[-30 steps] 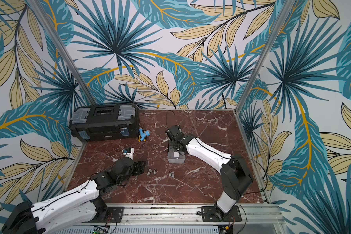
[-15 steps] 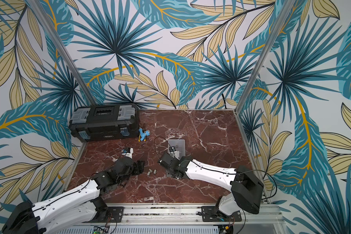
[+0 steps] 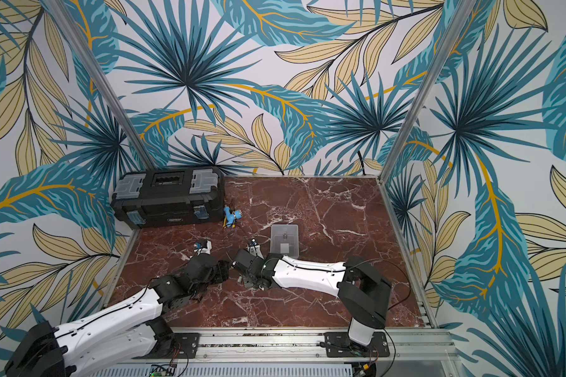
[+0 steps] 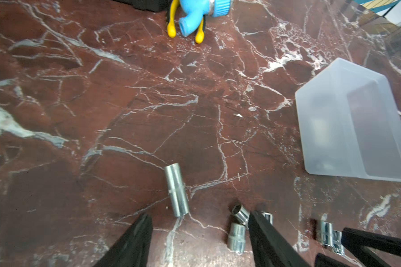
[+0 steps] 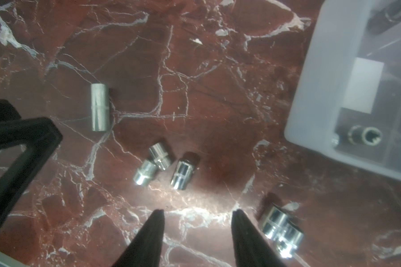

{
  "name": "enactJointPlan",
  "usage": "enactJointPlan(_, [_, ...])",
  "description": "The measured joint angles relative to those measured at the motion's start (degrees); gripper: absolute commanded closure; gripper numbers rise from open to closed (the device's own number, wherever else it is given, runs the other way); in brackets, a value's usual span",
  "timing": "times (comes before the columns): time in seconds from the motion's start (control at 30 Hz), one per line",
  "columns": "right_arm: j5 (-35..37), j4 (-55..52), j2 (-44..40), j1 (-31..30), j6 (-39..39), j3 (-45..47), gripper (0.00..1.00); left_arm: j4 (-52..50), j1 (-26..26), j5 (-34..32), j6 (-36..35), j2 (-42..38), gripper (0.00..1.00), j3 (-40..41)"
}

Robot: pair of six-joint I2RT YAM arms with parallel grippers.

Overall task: Put the socket on the desktop into the storage box
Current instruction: Pick up the socket head at the center of the board.

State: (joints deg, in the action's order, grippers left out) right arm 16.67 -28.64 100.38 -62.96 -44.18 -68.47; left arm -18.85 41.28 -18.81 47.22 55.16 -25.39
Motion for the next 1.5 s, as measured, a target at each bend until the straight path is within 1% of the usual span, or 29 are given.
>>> enactJointPlan(0.1, [-0.74,0.13,3.74,0.00,1.09,-3.72,0.57,-2.29,-2.10,-0.46,1.05,0.83,0.32,0.00])
enactJointPlan(0.23, [-1.40,0.04,7.56,0.17,2.62,-7.91,0.61,-3.74,-3.56,-0.42,1.90,0.68,0.32,0.00])
enactJointPlan(0.47, [-2.60,-0.22,9.51,0.72,3.98,-10.86,0.62,-4.59,-4.44,0.20,2.62,-2.16,0.31,0.28])
enactJointPlan(0.6, [-3.02,-0.59,10.10,0.72,4.13,-11.06,0.60,-4.57,-4.90,0.92,2.69,-2.97,0.31,0.28])
enactJointPlan(0.7, [-2.67,-1.44,10.45,0.72,4.00,-11.06,0.55,-4.50,-5.01,1.70,2.67,-3.08,0.31,0.31])
enactJointPlan(1.13, [-1.20,-3.32,10.45,0.72,2.36,-9.94,0.55,-1.99,-5.03,4.50,2.47,-3.10,0.32,0.92])
enactJointPlan(1.5, [-0.68,-3.34,10.47,0.72,0.76,-7.65,0.56,-0.74,-5.11,5.20,2.25,-3.02,0.32,1.27])
